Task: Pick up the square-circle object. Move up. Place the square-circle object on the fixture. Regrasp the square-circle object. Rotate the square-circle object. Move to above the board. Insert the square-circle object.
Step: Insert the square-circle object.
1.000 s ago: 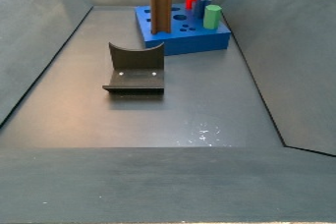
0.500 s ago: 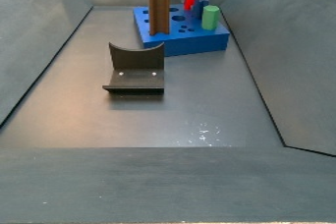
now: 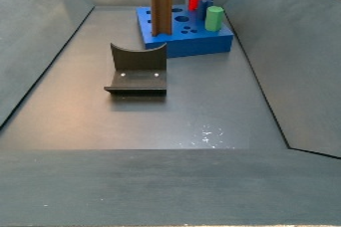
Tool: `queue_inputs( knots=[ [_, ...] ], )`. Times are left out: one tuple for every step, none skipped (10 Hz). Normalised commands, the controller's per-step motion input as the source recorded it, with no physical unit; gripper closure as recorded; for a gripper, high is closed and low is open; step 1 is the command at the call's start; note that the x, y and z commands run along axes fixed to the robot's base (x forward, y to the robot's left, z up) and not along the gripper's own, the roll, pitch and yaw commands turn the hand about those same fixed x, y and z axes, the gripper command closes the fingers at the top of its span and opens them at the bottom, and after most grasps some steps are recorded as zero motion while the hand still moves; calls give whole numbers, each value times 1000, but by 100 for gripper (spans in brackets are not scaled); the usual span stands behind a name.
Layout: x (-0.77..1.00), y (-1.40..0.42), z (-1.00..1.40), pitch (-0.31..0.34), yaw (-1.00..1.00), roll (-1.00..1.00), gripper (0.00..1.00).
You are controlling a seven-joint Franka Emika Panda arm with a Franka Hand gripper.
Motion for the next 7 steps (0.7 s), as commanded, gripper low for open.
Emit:
queue_inputs(
  knots=[
    [0,0,-23,0,0,0,100],
    [0,0,-86,-51,0,9,100],
    [3,17,-300,-131,0,57,100],
    [6,0,-611,-201,-9,213,100],
    [11,0,-617,-246,0,150,100],
    [0,0,0,-60,0,0,100],
    [0,0,0,0,0,0,100]
  ],
)
